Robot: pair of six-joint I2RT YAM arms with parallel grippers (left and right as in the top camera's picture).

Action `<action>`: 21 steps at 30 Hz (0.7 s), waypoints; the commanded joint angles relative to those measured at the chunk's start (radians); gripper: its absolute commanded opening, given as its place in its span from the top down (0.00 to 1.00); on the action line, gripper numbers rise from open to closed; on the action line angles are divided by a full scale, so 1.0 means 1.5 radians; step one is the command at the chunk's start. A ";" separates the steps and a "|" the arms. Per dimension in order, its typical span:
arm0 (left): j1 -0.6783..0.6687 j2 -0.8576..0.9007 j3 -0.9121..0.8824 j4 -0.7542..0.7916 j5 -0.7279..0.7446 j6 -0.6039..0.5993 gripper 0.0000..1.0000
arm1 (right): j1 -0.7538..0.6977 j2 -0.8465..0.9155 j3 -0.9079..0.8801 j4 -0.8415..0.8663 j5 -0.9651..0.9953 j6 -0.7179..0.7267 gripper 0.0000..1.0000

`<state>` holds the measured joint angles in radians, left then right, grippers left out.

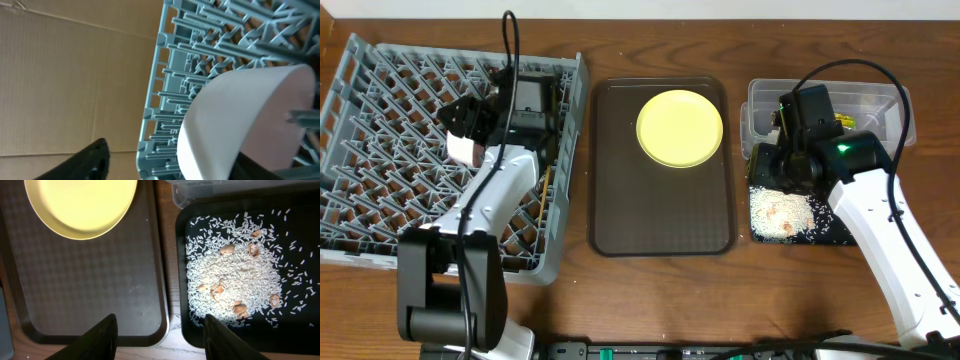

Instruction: Sort waste into correct bins and load items into the dishwasher

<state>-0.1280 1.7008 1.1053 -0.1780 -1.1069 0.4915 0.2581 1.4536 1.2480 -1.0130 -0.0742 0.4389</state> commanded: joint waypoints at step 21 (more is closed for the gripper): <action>-0.138 -0.361 -0.004 -0.273 0.747 -0.490 0.28 | 0.021 -0.002 0.000 0.052 -0.072 -0.061 0.49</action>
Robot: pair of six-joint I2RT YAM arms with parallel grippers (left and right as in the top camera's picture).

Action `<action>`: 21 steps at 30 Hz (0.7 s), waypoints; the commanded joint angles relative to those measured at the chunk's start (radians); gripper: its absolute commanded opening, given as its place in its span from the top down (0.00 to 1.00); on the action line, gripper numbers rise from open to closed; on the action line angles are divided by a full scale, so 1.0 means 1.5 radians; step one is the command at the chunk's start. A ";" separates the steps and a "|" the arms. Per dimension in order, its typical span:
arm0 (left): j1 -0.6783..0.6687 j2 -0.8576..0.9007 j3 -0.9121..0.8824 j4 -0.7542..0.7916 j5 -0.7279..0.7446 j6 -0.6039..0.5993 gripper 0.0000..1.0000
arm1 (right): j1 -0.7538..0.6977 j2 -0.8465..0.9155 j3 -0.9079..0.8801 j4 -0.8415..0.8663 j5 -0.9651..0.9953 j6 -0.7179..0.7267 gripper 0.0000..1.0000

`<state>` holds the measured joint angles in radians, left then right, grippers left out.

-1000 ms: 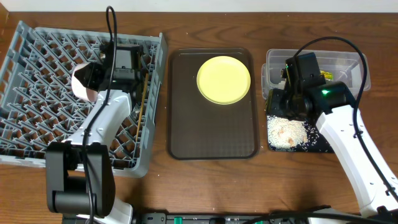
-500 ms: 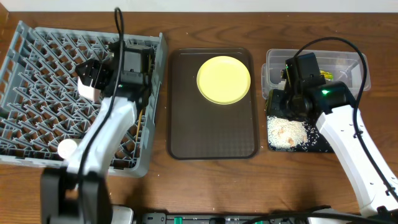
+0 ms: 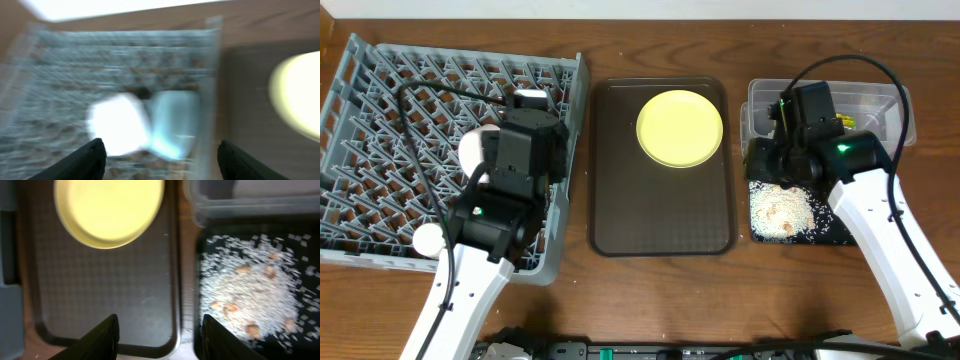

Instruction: Sort waste into correct bins and load items into the dishwasher

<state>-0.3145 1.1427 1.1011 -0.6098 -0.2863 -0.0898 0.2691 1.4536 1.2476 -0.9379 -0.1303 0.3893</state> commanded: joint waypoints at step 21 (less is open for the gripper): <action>-0.075 0.032 0.001 -0.027 0.253 -0.155 0.27 | 0.061 0.287 0.000 0.230 0.009 0.309 0.59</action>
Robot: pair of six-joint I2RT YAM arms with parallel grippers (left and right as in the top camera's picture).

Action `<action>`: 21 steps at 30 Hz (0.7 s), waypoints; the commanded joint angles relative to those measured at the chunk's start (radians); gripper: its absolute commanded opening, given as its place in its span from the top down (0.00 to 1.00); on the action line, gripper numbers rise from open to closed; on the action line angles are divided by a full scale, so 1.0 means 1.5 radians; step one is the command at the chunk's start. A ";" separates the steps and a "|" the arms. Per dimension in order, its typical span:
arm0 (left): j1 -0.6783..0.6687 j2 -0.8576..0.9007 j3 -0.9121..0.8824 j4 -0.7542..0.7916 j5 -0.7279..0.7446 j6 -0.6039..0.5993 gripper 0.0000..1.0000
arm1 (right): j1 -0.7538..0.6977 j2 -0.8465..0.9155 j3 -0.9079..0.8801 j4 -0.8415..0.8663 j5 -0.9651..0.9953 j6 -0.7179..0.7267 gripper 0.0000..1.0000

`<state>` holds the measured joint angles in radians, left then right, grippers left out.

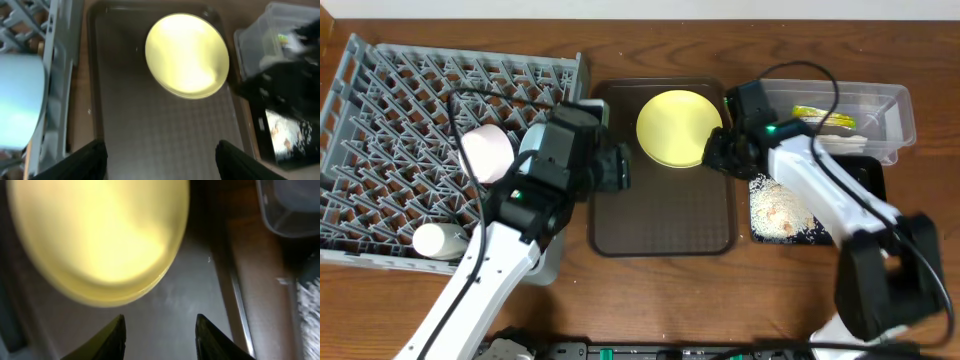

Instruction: Sort waste into correct bins and load items into the dishwasher

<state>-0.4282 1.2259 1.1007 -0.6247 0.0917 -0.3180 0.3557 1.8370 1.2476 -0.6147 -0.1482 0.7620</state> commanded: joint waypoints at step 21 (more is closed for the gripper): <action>0.001 -0.047 0.001 -0.062 0.001 -0.004 0.27 | 0.067 0.070 0.002 0.069 -0.003 -0.047 0.73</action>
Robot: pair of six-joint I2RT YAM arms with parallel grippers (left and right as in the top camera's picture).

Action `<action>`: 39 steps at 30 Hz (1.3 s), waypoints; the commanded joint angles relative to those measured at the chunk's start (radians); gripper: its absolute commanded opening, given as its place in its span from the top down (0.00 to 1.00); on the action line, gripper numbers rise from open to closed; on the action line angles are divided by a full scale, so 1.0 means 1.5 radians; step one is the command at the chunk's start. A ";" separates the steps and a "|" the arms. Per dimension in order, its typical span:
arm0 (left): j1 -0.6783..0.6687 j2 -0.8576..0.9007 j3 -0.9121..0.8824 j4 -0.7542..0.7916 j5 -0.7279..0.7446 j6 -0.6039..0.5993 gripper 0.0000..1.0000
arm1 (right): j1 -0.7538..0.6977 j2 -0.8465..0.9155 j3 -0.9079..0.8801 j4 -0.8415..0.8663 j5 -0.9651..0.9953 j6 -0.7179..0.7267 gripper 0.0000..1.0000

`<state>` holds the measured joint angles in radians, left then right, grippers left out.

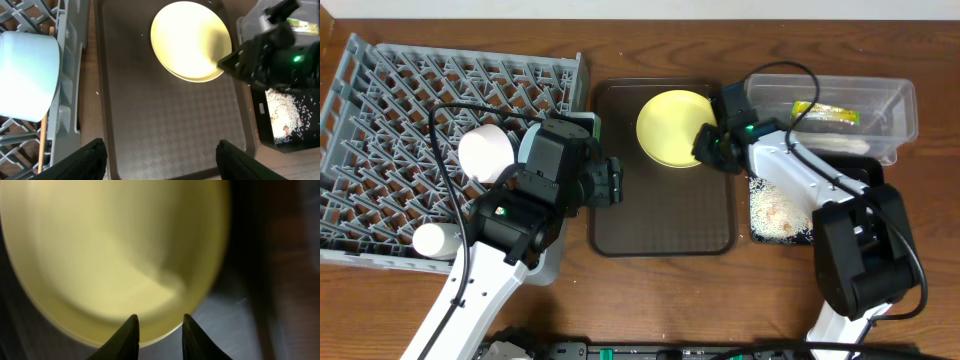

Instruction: Sort waste into correct bins and load items into the dishwasher

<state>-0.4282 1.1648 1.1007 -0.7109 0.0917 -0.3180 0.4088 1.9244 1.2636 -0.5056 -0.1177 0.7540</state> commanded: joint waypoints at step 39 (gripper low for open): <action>0.012 -0.007 0.001 -0.019 -0.011 -0.007 0.14 | 0.013 -0.155 -0.008 -0.009 0.027 -0.161 0.99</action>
<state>-0.4248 1.1648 1.1007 -0.7479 0.0906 -0.3180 0.4618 1.8469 1.2457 -0.5274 -0.0441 0.6769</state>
